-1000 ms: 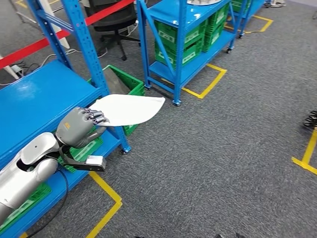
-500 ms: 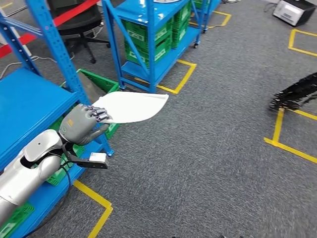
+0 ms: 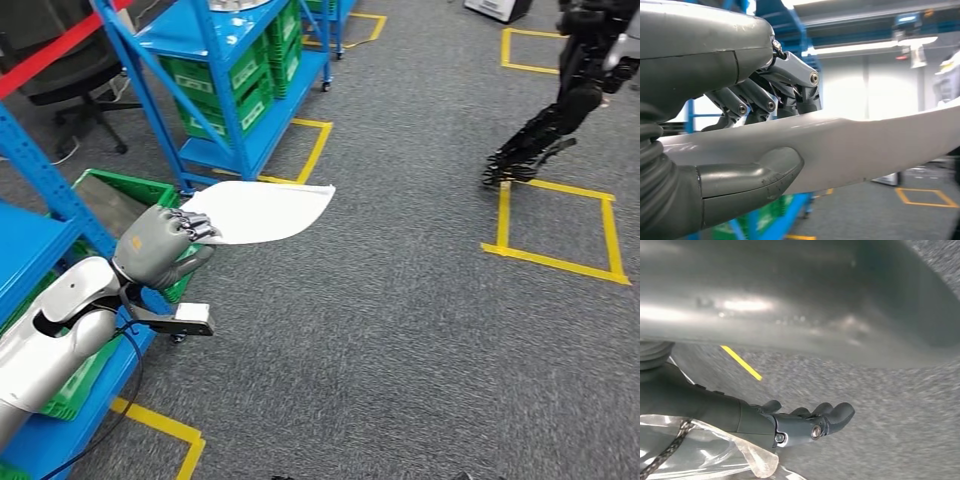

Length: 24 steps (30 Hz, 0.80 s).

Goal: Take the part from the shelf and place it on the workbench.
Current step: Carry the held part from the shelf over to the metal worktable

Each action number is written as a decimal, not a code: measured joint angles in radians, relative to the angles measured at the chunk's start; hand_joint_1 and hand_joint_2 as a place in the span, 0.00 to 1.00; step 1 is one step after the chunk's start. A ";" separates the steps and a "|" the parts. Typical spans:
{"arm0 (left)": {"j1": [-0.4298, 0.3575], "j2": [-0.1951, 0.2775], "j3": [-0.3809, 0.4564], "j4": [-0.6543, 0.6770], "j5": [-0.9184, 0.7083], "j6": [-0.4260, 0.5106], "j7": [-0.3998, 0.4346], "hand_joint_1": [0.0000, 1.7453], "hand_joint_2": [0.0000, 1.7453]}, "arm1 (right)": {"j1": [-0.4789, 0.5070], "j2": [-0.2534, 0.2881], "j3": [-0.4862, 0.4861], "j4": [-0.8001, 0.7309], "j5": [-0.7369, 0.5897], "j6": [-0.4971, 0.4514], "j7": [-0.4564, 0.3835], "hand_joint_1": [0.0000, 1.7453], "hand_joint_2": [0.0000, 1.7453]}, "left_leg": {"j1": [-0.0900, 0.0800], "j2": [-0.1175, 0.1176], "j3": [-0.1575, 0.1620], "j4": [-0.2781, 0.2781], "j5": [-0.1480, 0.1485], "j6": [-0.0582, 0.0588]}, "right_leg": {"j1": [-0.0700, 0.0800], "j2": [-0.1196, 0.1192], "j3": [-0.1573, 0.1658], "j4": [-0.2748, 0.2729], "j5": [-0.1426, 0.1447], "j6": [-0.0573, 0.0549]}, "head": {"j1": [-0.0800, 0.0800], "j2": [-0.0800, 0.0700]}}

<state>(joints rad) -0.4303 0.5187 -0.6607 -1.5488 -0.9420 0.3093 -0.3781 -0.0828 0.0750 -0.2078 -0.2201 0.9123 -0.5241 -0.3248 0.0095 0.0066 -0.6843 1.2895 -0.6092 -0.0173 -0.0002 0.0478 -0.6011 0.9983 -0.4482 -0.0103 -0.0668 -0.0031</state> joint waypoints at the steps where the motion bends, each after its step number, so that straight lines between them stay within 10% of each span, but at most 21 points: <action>1: -0.001 -0.004 0.000 0.000 0.000 -0.001 0.000 1.00 1.00 | 0.001 0.000 -0.001 0.000 0.000 -0.002 0.000 0.00 0.00 | 0.000 -0.003 0.018 -0.040 0.033 0.002 | 0.000 0.015 0.000 0.003 0.000 0.001 | 0.000 0.000; 5: -0.015 -0.024 -0.004 0.006 -0.005 0.002 -0.001 1.00 1.00 | 0.000 -0.001 -0.009 0.000 -0.008 -0.009 -0.002 0.00 0.00 | 0.005 -0.075 0.110 -0.253 0.128 0.014 | -0.003 0.067 -0.013 0.016 0.001 0.015 | 0.001 0.000; 8: -0.016 -0.036 -0.007 0.009 -0.013 0.012 0.000 1.00 1.00 | 0.008 -0.003 -0.015 0.000 -0.013 -0.010 -0.004 0.00 0.00 | 0.002 -0.058 0.114 -0.271 0.126 0.023 | -0.010 0.090 -0.031 0.015 0.009 0.035 | 0.001 0.000; 12: -0.008 -0.037 -0.003 0.008 -0.014 0.018 0.009 1.00 1.00 | 0.013 -0.005 -0.026 0.000 -0.020 -0.007 -0.010 0.00 0.00 | 0.001 -0.006 0.121 -0.287 0.134 0.043 | -0.005 -0.023 -0.113 0.170 -0.075 0.051 | 0.007 0.000; 15: 0.008 -0.029 0.000 0.005 -0.014 0.006 0.016 1.00 1.00 | 0.016 -0.006 -0.029 0.000 -0.018 -0.007 -0.015 0.00 0.00 | -0.001 0.035 0.120 -0.287 0.132 0.045 | -0.010 -0.042 -0.173 0.300 -0.113 0.060 | 0.007 0.000; 20: 0.018 -0.006 0.013 -0.009 -0.010 -0.014 0.019 1.00 1.00 | 0.015 -0.006 -0.036 0.000 -0.020 -0.005 -0.016 0.00 0.00 | -0.008 0.088 0.126 -0.282 0.123 0.028 | -0.006 -0.115 -0.018 0.028 -0.011 0.050 | 0.004 0.000; 24: 0.020 0.000 0.018 -0.016 -0.010 -0.025 0.020 1.00 1.00 | 0.016 -0.006 -0.039 0.000 -0.021 -0.004 -0.016 0.00 0.00 | -0.005 0.102 0.131 -0.275 0.110 0.008 | -0.002 -0.083 -0.009 0.011 -0.006 0.021 | 0.000 0.000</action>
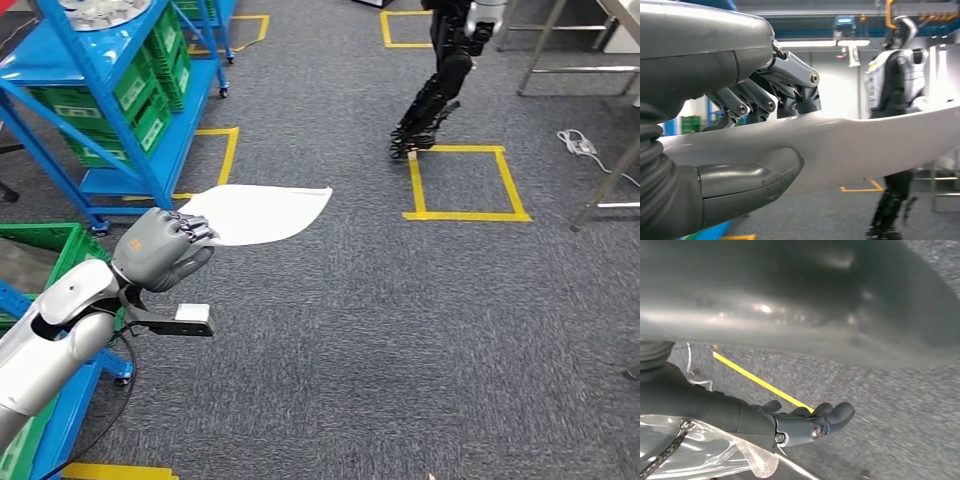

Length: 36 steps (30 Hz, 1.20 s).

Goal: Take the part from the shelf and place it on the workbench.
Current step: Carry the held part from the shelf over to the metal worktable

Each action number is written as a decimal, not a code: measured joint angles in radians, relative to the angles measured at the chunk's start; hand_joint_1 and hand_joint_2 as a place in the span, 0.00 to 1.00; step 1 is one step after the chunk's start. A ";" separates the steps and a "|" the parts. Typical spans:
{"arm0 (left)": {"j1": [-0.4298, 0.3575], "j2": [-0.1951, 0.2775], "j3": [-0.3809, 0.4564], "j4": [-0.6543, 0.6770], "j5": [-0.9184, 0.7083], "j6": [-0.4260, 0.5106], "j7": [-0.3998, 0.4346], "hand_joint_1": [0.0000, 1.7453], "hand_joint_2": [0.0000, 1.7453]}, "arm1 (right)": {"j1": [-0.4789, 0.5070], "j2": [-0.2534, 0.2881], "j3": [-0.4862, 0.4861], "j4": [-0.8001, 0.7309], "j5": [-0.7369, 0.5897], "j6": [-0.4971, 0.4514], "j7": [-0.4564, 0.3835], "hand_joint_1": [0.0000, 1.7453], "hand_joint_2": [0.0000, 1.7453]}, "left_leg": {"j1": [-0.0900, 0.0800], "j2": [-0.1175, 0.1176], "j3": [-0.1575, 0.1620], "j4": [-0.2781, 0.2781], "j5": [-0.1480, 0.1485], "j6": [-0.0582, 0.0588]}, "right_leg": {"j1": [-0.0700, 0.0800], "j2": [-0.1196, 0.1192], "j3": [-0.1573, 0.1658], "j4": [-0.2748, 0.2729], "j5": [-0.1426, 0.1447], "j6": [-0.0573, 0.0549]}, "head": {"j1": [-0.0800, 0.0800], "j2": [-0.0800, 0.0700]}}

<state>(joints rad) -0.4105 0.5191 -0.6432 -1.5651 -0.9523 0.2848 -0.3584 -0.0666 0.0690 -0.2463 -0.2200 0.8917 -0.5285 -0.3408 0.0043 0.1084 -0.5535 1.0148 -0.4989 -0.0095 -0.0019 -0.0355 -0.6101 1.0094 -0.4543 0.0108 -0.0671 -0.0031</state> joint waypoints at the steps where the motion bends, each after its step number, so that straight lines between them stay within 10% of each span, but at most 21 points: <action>1: -0.001 0.000 0.000 -0.001 0.000 -0.001 0.000 1.00 1.00 | -0.001 0.000 -0.002 0.000 0.000 0.000 0.000 0.00 0.00 | 0.003 -0.021 -0.008 0.023 -0.017 -0.004 | -0.002 0.011 0.002 -0.003 0.002 -0.007 | -0.001 0.000; 3: 0.000 -0.002 0.001 -0.002 -0.001 -0.002 0.000 1.00 1.00 | -0.005 0.000 -0.008 0.000 0.000 0.000 0.001 0.00 0.00 | 0.007 -0.077 -0.055 0.133 -0.078 -0.008 | -0.003 0.035 0.003 -0.005 0.005 -0.015 | -0.005 0.000; 6: 0.004 -0.009 -0.001 -0.002 -0.006 -0.001 0.000 1.00 1.00 | -0.005 -0.002 -0.013 0.000 0.000 -0.001 -0.003 0.00 0.00 | 0.007 -0.100 -0.129 0.283 -0.123 -0.006 | 0.002 0.078 0.003 -0.003 0.006 -0.019 | -0.007 0.000; 10: -0.005 -0.029 -0.002 0.001 -0.011 -0.001 -0.001 1.00 1.00 | -0.003 -0.005 -0.024 0.000 -0.014 -0.003 -0.008 0.00 0.00 | 0.009 -0.152 -0.042 0.078 0.001 0.010 | 0.002 0.134 0.000 0.005 0.007 -0.014 | -0.006 0.000; 14: -0.020 -0.048 -0.005 0.008 -0.012 -0.002 -0.003 1.00 1.00 | 0.004 -0.006 -0.036 0.000 -0.018 -0.005 -0.014 0.00 0.00 | 0.006 -0.167 -0.015 0.005 0.015 0.019 | -0.008 0.179 -0.020 0.004 0.020 0.012 | -0.006 0.000; 19: -0.030 -0.068 -0.009 0.014 -0.011 -0.001 -0.004 1.00 1.00 | 0.009 -0.006 -0.043 0.000 -0.017 -0.005 -0.017 0.00 0.00 | 0.006 -0.100 -0.008 -0.018 0.028 0.039 | -0.004 0.055 -0.121 0.186 -0.078 0.035 | 0.002 0.000; 21: -0.028 -0.072 -0.011 0.019 -0.011 -0.001 -0.004 1.00 1.00 | 0.011 -0.006 -0.045 0.000 -0.017 -0.005 -0.017 0.00 0.00 | 0.005 -0.072 -0.009 -0.017 0.027 0.039 | -0.007 0.043 -0.164 0.278 -0.103 0.042 | 0.002 0.000; 24: -0.028 -0.076 -0.014 0.023 -0.011 -0.001 -0.004 1.00 1.00 | 0.014 -0.006 -0.045 0.000 -0.016 -0.004 -0.016 0.00 0.00 | 0.006 -0.036 -0.006 -0.017 0.022 0.032 | -0.011 0.015 -0.091 0.148 -0.032 0.047 | 0.002 0.000; 27: -0.031 -0.077 -0.016 0.023 -0.011 -0.001 -0.004 1.00 1.00 | 0.011 -0.004 -0.045 0.000 -0.014 -0.004 -0.017 0.00 0.00 | -0.003 -0.007 -0.002 -0.013 0.015 0.017 | -0.004 -0.031 -0.004 0.003 0.007 0.030 | -0.001 0.000; 30: -0.033 -0.077 -0.017 0.023 -0.010 0.000 -0.004 1.00 1.00 | 0.012 -0.004 -0.045 0.000 -0.013 -0.004 -0.017 0.00 0.00 | -0.001 0.011 0.004 -0.011 0.009 0.004 | -0.001 -0.002 -0.004 -0.004 0.009 0.006 | -0.004 0.000; 36: -0.027 -0.071 -0.021 0.025 -0.009 0.000 -0.006 1.00 1.00 | 0.006 -0.004 -0.045 0.000 -0.011 -0.003 -0.016 0.00 0.00 | 0.008 -0.100 -0.130 0.279 -0.123 -0.005 | -0.003 0.071 0.002 -0.007 0.013 -0.016 | -0.011 0.000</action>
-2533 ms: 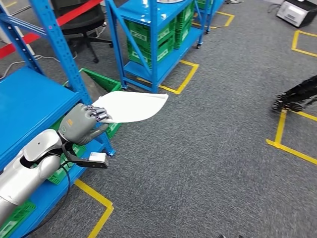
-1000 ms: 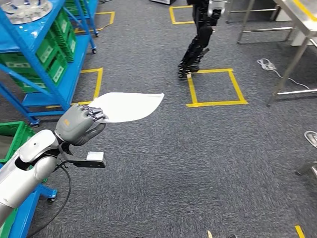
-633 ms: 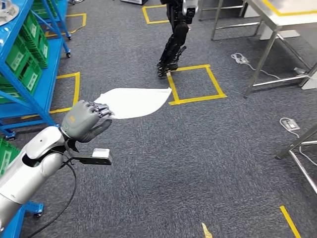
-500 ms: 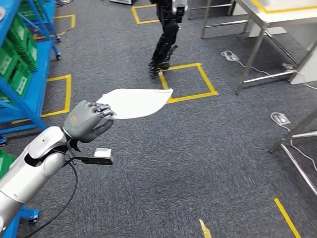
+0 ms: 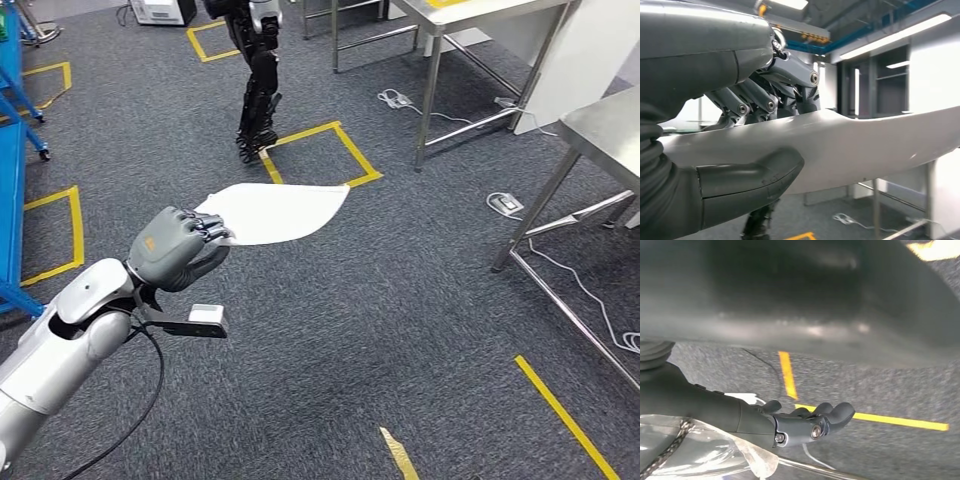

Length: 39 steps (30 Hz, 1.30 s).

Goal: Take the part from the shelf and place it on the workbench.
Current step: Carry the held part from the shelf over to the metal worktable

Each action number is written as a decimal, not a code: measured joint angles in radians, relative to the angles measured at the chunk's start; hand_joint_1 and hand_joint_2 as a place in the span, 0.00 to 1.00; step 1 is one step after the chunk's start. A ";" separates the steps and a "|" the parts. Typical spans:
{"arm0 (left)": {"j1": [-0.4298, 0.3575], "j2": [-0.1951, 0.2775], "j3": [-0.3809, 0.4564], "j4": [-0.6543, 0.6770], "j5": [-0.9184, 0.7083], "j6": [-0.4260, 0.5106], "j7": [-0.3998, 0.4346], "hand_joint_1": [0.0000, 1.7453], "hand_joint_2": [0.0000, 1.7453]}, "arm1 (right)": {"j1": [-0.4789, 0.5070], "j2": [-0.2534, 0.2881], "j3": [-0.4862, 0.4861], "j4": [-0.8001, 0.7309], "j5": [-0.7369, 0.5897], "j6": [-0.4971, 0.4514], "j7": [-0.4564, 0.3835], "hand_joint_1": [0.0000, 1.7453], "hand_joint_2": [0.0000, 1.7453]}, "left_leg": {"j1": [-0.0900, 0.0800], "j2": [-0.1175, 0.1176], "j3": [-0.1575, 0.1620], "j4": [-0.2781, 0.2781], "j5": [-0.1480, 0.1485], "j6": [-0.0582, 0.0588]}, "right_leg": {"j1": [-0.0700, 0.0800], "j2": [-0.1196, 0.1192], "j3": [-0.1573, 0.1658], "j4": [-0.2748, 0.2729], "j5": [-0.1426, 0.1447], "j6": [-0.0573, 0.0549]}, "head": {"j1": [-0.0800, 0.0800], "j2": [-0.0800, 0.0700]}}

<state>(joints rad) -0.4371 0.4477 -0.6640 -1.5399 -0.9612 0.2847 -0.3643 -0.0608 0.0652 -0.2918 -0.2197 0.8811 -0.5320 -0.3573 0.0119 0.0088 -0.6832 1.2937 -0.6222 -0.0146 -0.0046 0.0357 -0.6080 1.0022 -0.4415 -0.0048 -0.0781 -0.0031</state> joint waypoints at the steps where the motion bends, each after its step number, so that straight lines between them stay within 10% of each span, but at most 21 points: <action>1: 0.002 0.000 -0.001 0.001 0.000 0.000 0.000 1.00 1.00 | 0.001 0.000 0.000 0.000 0.000 0.000 0.000 0.00 0.00 | 0.000 -0.002 -0.007 0.006 0.012 0.003 | 0.002 0.014 0.000 0.001 0.000 0.000 | 0.000 0.000; 5: 0.001 0.001 -0.003 0.001 0.000 0.000 0.000 1.00 1.00 | 0.004 0.004 0.000 0.000 -0.004 0.000 -0.001 0.00 0.00 | -0.001 -0.066 0.087 -0.225 0.142 0.025 | 0.003 0.069 -0.003 0.007 0.002 0.005 | 0.001 0.000; 7: -0.001 0.002 -0.004 0.001 0.000 0.000 0.000 1.00 1.00 | 0.007 0.007 0.000 0.000 -0.006 0.000 -0.002 0.00 0.00 | -0.003 -0.091 0.106 -0.273 0.148 0.029 | -0.002 0.091 -0.013 0.008 0.007 0.016 | 0.002 0.000; 9: -0.004 0.001 -0.006 0.001 0.000 -0.001 -0.001 1.00 1.00 | 0.013 0.007 -0.001 0.000 -0.006 0.000 -0.005 0.00 0.00 | -0.003 -0.069 0.109 -0.285 0.153 0.030 | -0.006 0.109 -0.022 0.004 0.011 0.030 | 0.001 0.000; 13: -0.013 -0.003 -0.007 0.001 0.005 -0.008 -0.002 1.00 1.00 | 0.013 0.008 -0.003 0.000 -0.007 0.001 -0.011 0.00 0.00 | 0.001 -0.014 0.117 -0.305 0.164 0.042 | 0.001 0.002 -0.102 0.148 -0.070 0.047 | 0.014 0.000; 16: -0.013 -0.005 -0.011 0.003 0.007 -0.011 -0.004 1.00 1.00 | 0.013 0.008 -0.008 0.001 -0.007 0.001 -0.012 0.00 0.00 | 0.000 0.029 0.117 -0.305 0.161 0.042 | -0.005 -0.029 -0.167 0.283 -0.111 0.059 | 0.015 0.000; 19: -0.016 -0.010 -0.014 0.004 0.007 -0.015 -0.005 1.00 1.00 | 0.014 0.007 -0.012 0.001 -0.007 0.001 -0.013 0.00 0.00 | 0.000 0.066 0.122 -0.303 0.154 0.032 | -0.008 -0.069 -0.075 0.116 -0.032 0.064 | 0.015 0.000; 22: -0.027 -0.016 -0.018 0.005 0.008 -0.018 -0.005 1.00 1.00 | 0.011 0.007 -0.016 0.001 -0.009 0.002 -0.016 0.00 0.00 | -0.008 0.093 0.127 -0.298 0.145 0.017 | -0.003 -0.099 -0.005 -0.002 -0.001 0.045 | 0.014 0.000; 26: -0.044 -0.031 -0.031 0.011 0.010 -0.021 -0.005 1.00 1.00 | 0.017 0.007 -0.023 0.001 -0.018 0.001 -0.026 0.00 0.00 | -0.001 0.075 0.124 -0.266 0.115 -0.002 | -0.005 -0.055 -0.003 -0.003 0.003 0.015 | 0.012 0.000; 31: -0.051 -0.043 -0.050 0.030 0.014 -0.026 -0.005 1.00 1.00 | 0.018 0.003 -0.030 0.001 -0.024 -0.001 -0.044 0.00 0.00 | 0.003 0.001 -0.002 0.002 0.009 -0.004 | -0.003 0.008 0.000 -0.004 0.005 0.001 | 0.007 0.000; 35: -0.053 -0.051 -0.060 0.040 0.017 -0.024 0.002 1.00 1.00 | 0.019 -0.002 -0.041 0.000 -0.023 -0.004 -0.055 0.00 0.00 | 0.003 -0.053 0.076 -0.198 0.137 0.021 | 0.000 0.065 -0.001 0.002 0.006 0.004 | 0.008 0.000; 37: -0.051 -0.049 -0.060 0.041 0.021 -0.019 0.009 1.00 1.00 | 0.018 -0.005 -0.043 0.000 -0.023 -0.004 -0.056 0.00 0.00 | 0.003 -0.090 0.105 -0.270 0.155 0.029 | -0.004 0.089 -0.010 0.005 0.010 0.013 | 0.009 0.000; 39: -0.046 -0.047 -0.060 0.042 0.023 -0.016 0.016 1.00 1.00 | 0.019 -0.010 -0.044 0.001 -0.023 -0.003 -0.056 0.00 0.00 | 0.001 -0.080 0.109 -0.284 0.153 0.029 | -0.010 0.112 -0.019 0.002 0.016 0.029 | 0.009 0.000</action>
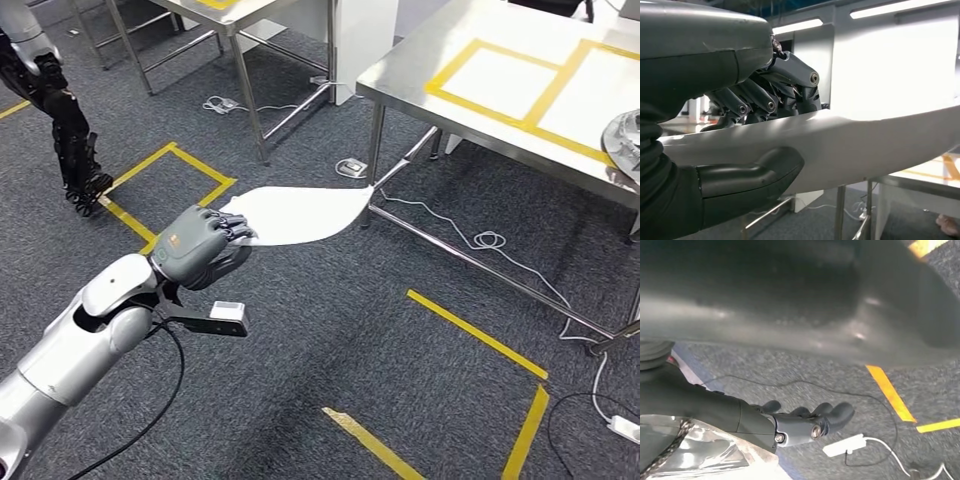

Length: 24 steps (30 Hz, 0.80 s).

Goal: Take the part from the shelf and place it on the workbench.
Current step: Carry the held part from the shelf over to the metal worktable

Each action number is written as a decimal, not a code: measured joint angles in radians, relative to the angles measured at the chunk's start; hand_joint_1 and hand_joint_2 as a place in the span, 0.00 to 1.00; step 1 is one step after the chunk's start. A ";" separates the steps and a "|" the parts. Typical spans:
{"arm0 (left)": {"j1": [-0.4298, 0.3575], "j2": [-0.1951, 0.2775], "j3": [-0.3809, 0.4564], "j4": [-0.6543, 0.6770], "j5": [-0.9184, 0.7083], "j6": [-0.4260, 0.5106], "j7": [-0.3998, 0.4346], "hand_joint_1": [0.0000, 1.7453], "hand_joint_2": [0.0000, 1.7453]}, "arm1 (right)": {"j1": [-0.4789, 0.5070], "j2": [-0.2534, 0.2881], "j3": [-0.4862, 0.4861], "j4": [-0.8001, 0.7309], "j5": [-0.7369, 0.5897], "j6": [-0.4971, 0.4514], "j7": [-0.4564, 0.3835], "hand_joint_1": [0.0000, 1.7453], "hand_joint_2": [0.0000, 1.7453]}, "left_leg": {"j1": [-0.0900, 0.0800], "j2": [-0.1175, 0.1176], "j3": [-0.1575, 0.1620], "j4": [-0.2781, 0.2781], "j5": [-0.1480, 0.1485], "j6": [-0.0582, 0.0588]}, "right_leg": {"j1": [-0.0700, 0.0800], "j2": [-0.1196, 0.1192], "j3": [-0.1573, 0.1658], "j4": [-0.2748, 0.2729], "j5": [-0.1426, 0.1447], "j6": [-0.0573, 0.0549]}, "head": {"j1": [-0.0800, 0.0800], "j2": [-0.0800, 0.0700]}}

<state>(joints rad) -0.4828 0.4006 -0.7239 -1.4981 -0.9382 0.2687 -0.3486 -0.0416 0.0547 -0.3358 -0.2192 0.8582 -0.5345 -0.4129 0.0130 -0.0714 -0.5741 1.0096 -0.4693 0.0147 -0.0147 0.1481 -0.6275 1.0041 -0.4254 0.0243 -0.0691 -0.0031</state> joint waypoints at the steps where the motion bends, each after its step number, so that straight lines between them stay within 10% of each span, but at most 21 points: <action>1: 0.003 0.000 0.000 0.000 0.000 0.001 0.003 1.00 1.00 | 0.002 -0.001 -0.002 0.000 -0.001 0.002 -0.001 0.00 0.00 | 0.000 0.012 0.003 -0.007 0.003 0.001 | 0.000 -0.006 -0.005 0.001 -0.001 0.006 | 0.001 0.000; 5: 0.020 0.004 0.001 0.000 -0.004 -0.002 0.006 1.00 1.00 | -0.001 -0.005 -0.009 0.000 -0.004 0.010 -0.004 0.00 0.00 | 0.003 0.066 0.013 -0.026 0.012 0.011 | 0.003 -0.123 -0.093 0.165 -0.091 0.024 | 0.010 0.000; 7: 0.032 0.006 -0.002 0.000 -0.006 -0.011 0.007 1.00 1.00 | 0.002 -0.005 -0.015 0.000 -0.009 0.017 -0.002 0.00 0.00 | 0.003 0.095 0.013 -0.025 0.010 0.011 | -0.002 -0.140 -0.143 0.267 -0.120 0.033 | 0.010 0.000; 10: 0.037 0.000 -0.009 0.000 -0.014 -0.024 0.010 1.00 1.00 | 0.014 -0.004 -0.024 0.000 -0.017 0.023 -0.006 0.00 0.00 | 0.006 0.131 0.016 -0.020 0.002 0.002 | -0.010 -0.167 -0.080 0.157 -0.050 0.044 | 0.011 0.000; 13: 0.033 -0.005 -0.014 -0.001 -0.021 -0.031 0.020 1.00 1.00 | 0.011 0.001 -0.029 0.001 -0.020 0.028 -0.012 0.00 0.00 | -0.002 0.161 0.020 -0.009 -0.012 -0.018 | -0.004 -0.216 0.006 0.011 -0.012 0.029 | 0.009 0.000; 16: 0.033 -0.010 -0.017 -0.008 -0.032 -0.031 0.040 1.00 1.00 | 0.009 0.006 -0.032 0.001 -0.013 0.042 -0.013 0.00 0.00 | -0.002 0.184 0.029 -0.007 -0.021 -0.032 | -0.003 -0.188 0.005 0.009 -0.014 0.001 | 0.004 0.000; 22: 0.120 0.023 0.009 -0.052 -0.064 -0.002 0.072 1.00 1.00 | -0.006 0.017 -0.029 0.001 0.040 0.064 0.011 0.00 0.00 | 0.004 0.080 -0.097 0.277 -0.162 -0.039 | -0.002 -0.106 0.009 0.007 -0.013 -0.024 | -0.001 0.000; 24: 0.147 0.030 0.023 -0.061 -0.068 0.001 0.075 1.00 1.00 | -0.006 0.017 -0.027 0.001 0.049 0.064 0.016 0.00 0.00 | 0.002 0.075 -0.095 0.253 -0.120 -0.028 | 0.003 -0.078 0.011 0.008 -0.013 -0.025 | -0.001 0.000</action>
<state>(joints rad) -0.3357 0.4308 -0.7012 -1.5593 -1.0058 0.2693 -0.2739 -0.0474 0.0721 -0.3633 -0.2182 0.9070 -0.4710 -0.3972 0.0149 0.0036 -0.6691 1.2626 -0.5897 -0.0135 -0.0119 0.0697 -0.6165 1.0116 -0.4384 -0.0005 -0.0698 -0.0031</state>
